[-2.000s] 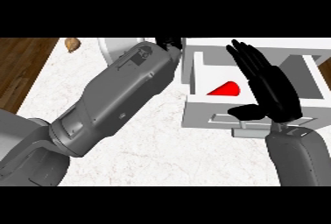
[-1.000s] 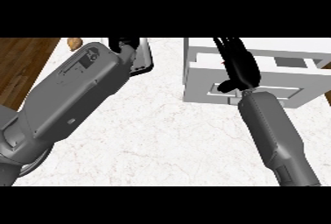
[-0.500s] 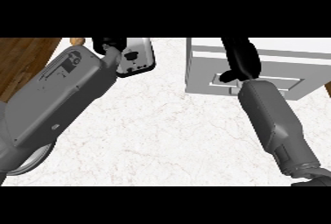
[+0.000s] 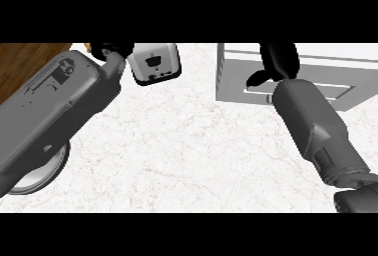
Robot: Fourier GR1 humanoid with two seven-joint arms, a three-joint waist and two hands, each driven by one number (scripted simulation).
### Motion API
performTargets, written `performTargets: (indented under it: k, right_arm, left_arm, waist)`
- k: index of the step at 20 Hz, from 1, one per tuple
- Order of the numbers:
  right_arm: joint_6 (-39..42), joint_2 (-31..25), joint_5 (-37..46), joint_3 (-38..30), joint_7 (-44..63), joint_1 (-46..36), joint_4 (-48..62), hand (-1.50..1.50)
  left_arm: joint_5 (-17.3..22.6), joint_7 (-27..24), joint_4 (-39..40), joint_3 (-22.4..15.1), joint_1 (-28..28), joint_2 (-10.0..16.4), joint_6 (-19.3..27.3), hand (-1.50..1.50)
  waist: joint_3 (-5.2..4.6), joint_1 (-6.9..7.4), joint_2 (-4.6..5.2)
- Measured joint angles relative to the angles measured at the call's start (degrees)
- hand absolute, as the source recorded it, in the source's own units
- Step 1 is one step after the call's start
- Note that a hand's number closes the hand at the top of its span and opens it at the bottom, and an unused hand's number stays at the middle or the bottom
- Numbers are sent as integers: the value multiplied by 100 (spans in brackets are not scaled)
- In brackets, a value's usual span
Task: Pick up the can, place it into the drawer and close the drawer
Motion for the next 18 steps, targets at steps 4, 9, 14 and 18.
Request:
performTargets:
  k: [4,9,14,18]
  right_arm:
    - [42,-103,66,-28,68,-261,309,-150]
    - [279,-122,13,-103,-59,-502,580,-150]
    - [709,-59,-526,-572,-705,-662,711,-150]
    - [1089,-28,-1197,-1207,-1185,-729,714,-150]
  left_arm:
    - [-51,37,-137,20,73,15,31,-150]
    - [-92,91,-328,19,185,74,12,-150]
    - [-131,149,-454,15,246,82,56,-150]
    - [-135,202,-520,50,269,135,61,-150]
  waist:
    - [26,31,62]
    - [36,116,94]
    - [52,99,132]
    - [54,56,129]
